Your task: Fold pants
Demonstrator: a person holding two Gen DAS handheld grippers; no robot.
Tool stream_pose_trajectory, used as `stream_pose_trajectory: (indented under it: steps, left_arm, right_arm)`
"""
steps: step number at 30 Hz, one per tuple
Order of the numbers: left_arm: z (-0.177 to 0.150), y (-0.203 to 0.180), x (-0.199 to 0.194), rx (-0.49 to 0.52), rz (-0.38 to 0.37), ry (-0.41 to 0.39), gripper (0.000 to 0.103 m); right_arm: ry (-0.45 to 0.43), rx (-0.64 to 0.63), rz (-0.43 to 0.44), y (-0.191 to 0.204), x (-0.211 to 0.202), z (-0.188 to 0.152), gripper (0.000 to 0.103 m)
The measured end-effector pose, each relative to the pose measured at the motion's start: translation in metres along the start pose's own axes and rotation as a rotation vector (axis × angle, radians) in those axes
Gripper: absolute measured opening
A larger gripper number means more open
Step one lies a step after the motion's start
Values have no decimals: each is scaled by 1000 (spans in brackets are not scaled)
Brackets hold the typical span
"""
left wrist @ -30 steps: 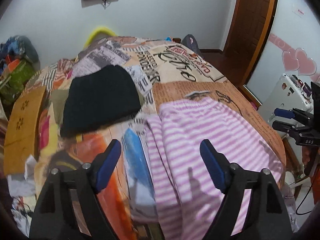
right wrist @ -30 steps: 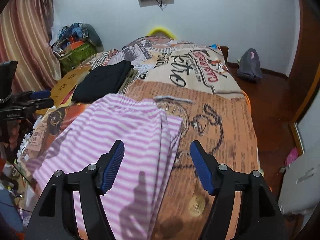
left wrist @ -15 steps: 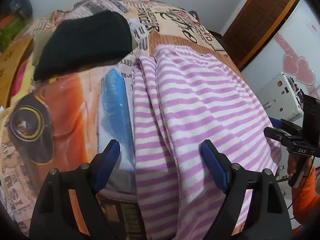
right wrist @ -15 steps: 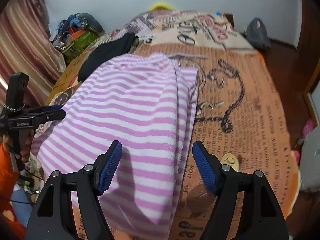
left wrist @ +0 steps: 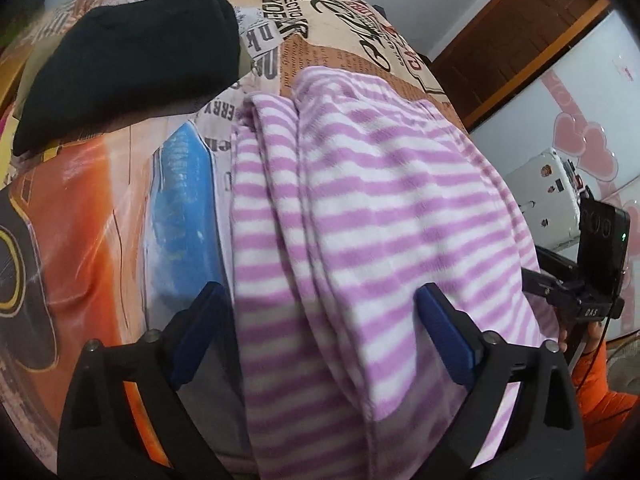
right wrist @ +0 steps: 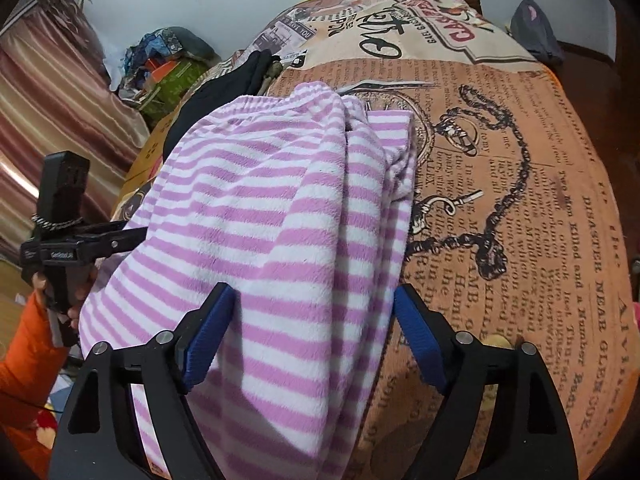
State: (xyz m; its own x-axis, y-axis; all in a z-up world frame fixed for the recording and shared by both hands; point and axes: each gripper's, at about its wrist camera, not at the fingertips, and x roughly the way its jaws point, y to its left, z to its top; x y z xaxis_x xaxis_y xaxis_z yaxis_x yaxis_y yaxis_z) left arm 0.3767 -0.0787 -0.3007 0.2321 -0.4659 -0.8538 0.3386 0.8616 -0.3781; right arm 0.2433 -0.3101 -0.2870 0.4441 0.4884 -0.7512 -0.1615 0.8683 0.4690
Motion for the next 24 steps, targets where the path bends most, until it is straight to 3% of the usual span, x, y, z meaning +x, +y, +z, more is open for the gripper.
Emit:
stream_pose_trajectory:
  steps: [8, 12, 20, 22, 24]
  left_arm:
    - [-15, -13, -7, 39, -65, 47, 97]
    - [-20, -26, -9, 81, -60, 58, 95]
    - [11, -36, 10, 97, -66, 78, 95]
    - [17, -38, 11, 105, -57, 74, 90]
    - [25, -38, 11, 103, -53, 71, 79]
  right_arm:
    - [25, -19, 42, 1, 1, 1, 84]
    - [44, -74, 59, 11, -3, -7, 83]
    - [43, -80, 80, 14, 8, 6, 82]
    - [37, -84, 73, 16, 11, 13, 78]
    - [30, -84, 69, 15, 12, 19, 64]
